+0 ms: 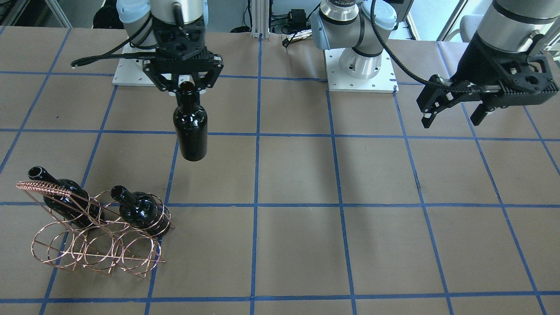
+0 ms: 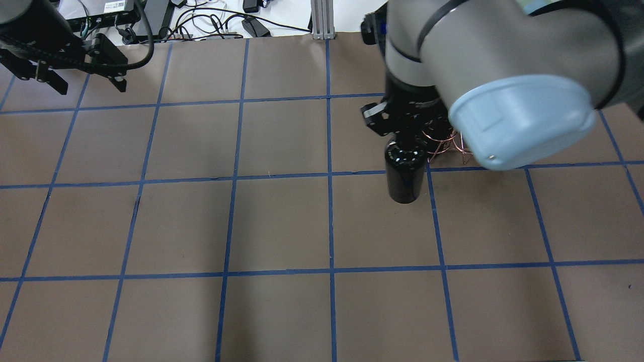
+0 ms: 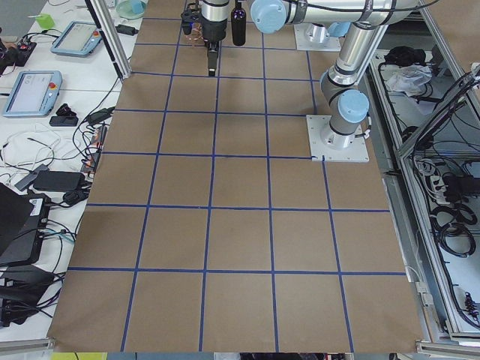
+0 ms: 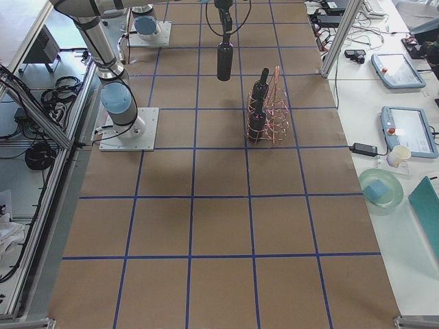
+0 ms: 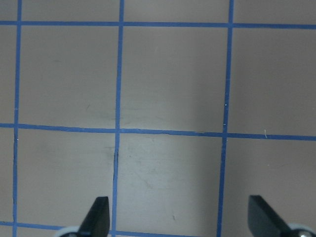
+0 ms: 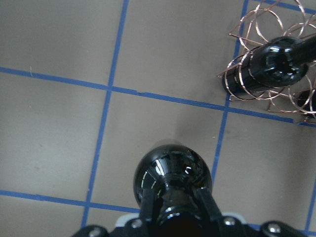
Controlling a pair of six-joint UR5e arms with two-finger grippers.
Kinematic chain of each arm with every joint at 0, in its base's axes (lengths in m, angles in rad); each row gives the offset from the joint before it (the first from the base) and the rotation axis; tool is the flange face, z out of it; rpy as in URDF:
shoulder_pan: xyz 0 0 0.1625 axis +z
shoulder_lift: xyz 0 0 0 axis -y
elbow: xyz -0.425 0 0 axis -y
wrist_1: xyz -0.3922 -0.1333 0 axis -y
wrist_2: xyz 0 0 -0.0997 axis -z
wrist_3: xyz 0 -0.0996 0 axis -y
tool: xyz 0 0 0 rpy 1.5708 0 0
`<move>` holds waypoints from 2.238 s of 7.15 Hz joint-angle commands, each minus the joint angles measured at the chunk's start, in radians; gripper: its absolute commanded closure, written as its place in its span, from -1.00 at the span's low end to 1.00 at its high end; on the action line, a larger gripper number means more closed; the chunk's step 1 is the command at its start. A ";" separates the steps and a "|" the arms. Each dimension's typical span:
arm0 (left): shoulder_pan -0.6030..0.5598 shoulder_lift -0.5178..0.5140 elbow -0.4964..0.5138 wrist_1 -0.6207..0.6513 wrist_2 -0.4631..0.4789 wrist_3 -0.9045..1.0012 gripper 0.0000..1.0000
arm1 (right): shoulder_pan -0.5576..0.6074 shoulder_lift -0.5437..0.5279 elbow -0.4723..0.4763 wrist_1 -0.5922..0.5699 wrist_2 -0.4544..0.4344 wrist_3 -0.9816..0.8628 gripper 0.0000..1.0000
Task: Place wine into wine basket
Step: 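Lift the bottle with the right gripper and carry it to the copper rack, then lower the held bottle into the empty slot of the copper wire rack, then open the right gripper to release the bottle in the rack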
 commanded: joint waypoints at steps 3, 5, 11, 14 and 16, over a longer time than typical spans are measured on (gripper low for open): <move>-0.108 0.020 -0.003 -0.008 -0.001 -0.132 -1.00 | -0.308 -0.034 -0.022 0.001 0.099 -0.447 0.55; -0.110 0.017 -0.003 -0.007 -0.007 -0.139 -1.00 | -0.414 0.002 -0.053 -0.047 0.198 -0.495 0.55; -0.139 0.027 -0.012 -0.031 -0.010 -0.182 -1.00 | -0.420 0.125 -0.053 -0.188 0.206 -0.525 0.53; -0.139 0.023 -0.015 -0.031 -0.012 -0.182 -1.00 | -0.419 0.142 -0.049 -0.188 0.207 -0.523 -0.27; -0.139 0.025 -0.017 -0.034 -0.009 -0.182 -1.00 | -0.420 0.145 -0.043 -0.222 0.206 -0.522 -0.80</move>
